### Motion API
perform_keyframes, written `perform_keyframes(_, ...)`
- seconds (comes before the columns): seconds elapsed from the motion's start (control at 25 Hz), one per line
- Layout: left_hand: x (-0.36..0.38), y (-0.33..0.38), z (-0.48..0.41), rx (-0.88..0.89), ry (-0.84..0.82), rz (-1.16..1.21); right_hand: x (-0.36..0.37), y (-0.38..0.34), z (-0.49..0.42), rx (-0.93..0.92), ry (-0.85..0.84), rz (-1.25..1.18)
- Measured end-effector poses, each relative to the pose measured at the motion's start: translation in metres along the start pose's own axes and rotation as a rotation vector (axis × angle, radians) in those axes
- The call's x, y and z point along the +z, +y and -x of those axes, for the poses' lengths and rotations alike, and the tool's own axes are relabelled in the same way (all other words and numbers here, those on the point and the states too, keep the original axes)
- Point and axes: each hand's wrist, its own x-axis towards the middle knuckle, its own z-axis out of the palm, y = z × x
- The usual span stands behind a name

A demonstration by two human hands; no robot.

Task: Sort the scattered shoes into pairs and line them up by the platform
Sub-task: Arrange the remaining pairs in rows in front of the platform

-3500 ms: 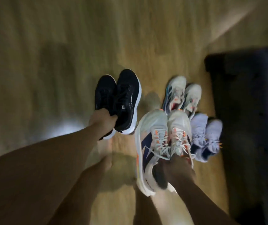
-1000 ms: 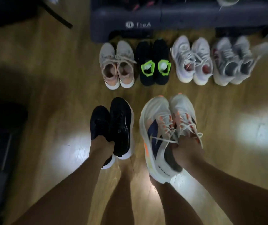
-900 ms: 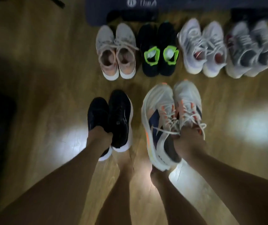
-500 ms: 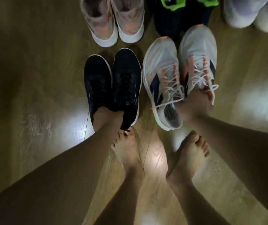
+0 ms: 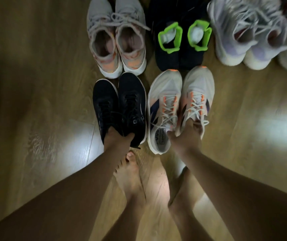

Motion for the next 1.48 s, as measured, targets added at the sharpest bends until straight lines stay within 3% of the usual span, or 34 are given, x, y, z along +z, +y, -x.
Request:
perform_keyframes(0.12,-0.031,0.008,0.041,0.040,-0.030,-0.132,-0.040,0.002,0.042,-0.070,-0.013,-0.014)
perform_keyframes(0.24,-0.094,0.041,0.123,0.217,-0.053,-0.282,-0.126,-0.013,0.100,-0.103,-0.008,0.007)
perform_keyframes(0.4,-0.202,0.127,0.265,0.417,-0.100,-0.414,-0.268,-0.061,0.188,-0.124,0.032,0.039)
perform_keyframes(0.52,-0.263,0.194,0.356,0.622,-0.010,-0.366,-0.359,-0.101,0.244,-0.219,0.077,0.014)
perform_keyframes(0.72,-0.312,0.273,0.465,0.833,-0.023,-0.364,-0.495,-0.138,0.304,-0.374,0.259,0.023)
perform_keyframes(0.88,-0.336,0.329,0.525,1.071,-0.029,-0.484,-0.573,-0.137,0.350,-0.331,0.387,-0.015)
perform_keyframes(1.2,-0.350,0.366,0.594,1.402,-0.153,-0.751,-0.585,-0.120,0.469,-0.029,0.595,-0.110)
perform_keyframes(1.48,-0.310,0.278,0.627,1.516,-0.445,-0.695,-0.498,-0.092,0.596,0.310,0.648,-0.203)
